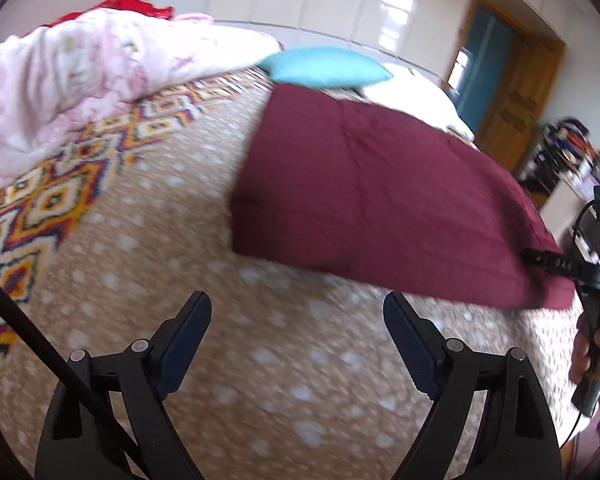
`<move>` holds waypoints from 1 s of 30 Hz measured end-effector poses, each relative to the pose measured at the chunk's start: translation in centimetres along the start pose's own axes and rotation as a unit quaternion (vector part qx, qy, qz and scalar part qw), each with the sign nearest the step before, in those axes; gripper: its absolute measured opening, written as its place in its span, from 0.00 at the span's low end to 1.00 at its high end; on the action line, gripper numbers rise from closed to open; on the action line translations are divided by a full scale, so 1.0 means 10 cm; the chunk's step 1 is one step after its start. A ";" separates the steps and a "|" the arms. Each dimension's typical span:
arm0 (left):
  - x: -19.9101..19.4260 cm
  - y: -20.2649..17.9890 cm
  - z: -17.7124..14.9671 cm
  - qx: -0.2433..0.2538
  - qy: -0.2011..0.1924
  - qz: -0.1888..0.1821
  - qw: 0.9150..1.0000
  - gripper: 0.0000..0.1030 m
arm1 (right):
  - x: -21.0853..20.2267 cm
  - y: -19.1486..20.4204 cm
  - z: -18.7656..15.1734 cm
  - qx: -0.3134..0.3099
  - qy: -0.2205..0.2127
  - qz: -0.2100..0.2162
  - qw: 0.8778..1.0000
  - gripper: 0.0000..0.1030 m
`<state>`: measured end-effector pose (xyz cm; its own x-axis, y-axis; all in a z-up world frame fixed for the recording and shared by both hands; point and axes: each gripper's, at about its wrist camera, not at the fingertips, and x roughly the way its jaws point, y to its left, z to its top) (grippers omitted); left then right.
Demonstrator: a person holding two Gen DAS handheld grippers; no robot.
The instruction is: Fold large clothes
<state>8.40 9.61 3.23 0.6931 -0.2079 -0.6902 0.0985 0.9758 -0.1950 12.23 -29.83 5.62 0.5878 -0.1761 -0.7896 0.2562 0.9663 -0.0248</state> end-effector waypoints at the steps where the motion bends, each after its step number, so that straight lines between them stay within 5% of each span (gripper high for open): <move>1: 0.02 -0.04 -0.03 0.004 0.005 -0.006 1.000 0.84 | 0.01 -0.19 -0.03 0.011 0.001 -0.022 1.000 0.58; 3: 0.05 -0.14 -0.09 0.014 0.011 -0.017 1.000 0.84 | -0.03 -0.47 -0.08 0.030 0.001 -0.049 0.998 0.58; 7: 0.13 -0.25 -0.17 0.024 0.025 -0.028 0.999 0.84 | -0.27 -0.77 -0.16 0.078 -0.008 -0.033 0.996 0.58; 13: 0.29 -0.27 -0.23 0.010 0.059 -0.040 0.997 0.84 | -0.26 -0.64 -0.27 0.057 -0.002 -0.010 0.998 0.61; 21: 0.37 -0.27 -0.26 0.011 0.073 -0.028 0.997 0.84 | -0.02 -0.51 -0.30 0.037 0.007 -0.043 0.998 0.66; 30: 0.43 -0.37 -0.32 0.032 0.076 -0.009 0.997 0.84 | -0.29 -0.81 0.02 0.083 -0.048 -0.033 0.995 0.66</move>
<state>8.79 4.84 -1.23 0.5747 -0.2285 -0.7858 0.1593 0.9731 -0.1665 8.59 -37.19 8.24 0.6340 -0.2638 -0.7269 0.4157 0.9089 0.0326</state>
